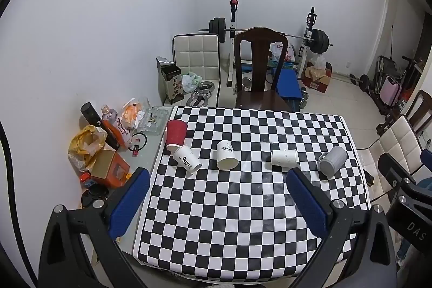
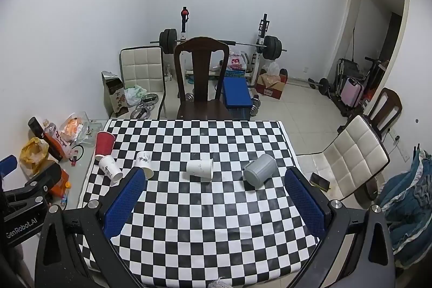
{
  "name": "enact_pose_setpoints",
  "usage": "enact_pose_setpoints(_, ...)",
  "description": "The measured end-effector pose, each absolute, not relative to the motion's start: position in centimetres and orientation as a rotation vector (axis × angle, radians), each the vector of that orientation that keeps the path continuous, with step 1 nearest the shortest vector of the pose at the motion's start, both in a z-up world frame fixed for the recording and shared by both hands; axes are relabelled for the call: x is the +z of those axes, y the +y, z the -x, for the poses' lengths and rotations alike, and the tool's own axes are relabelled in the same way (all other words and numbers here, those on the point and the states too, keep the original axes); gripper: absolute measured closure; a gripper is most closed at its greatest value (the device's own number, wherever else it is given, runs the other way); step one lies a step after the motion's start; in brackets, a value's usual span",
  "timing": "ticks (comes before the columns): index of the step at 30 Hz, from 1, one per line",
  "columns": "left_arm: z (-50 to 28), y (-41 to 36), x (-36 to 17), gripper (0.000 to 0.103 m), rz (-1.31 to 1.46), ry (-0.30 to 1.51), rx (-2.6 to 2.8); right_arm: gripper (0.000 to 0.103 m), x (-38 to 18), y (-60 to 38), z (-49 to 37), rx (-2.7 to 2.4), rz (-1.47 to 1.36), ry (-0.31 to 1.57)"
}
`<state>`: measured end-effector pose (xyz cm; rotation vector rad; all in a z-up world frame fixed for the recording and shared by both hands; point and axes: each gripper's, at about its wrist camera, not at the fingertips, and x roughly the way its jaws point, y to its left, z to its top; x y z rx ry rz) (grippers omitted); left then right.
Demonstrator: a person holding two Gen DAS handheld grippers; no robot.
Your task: Flip cup upright
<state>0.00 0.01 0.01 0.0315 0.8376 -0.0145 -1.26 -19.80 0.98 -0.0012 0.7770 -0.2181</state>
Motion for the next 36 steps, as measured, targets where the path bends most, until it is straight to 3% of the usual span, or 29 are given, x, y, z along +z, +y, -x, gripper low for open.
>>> enact_pose_setpoints(21, -0.2, 0.0, 0.1, 0.0, -0.029, 0.839, -0.016, 0.0, 1.4, -19.6, 1.4, -0.222, -0.005, 0.768)
enact_pose_setpoints(36, 0.3, 0.0, -3.5, 0.0, -0.024, 0.842, -0.017, 0.0, 1.8, -19.5, 1.6, -0.218, -0.009, 0.765)
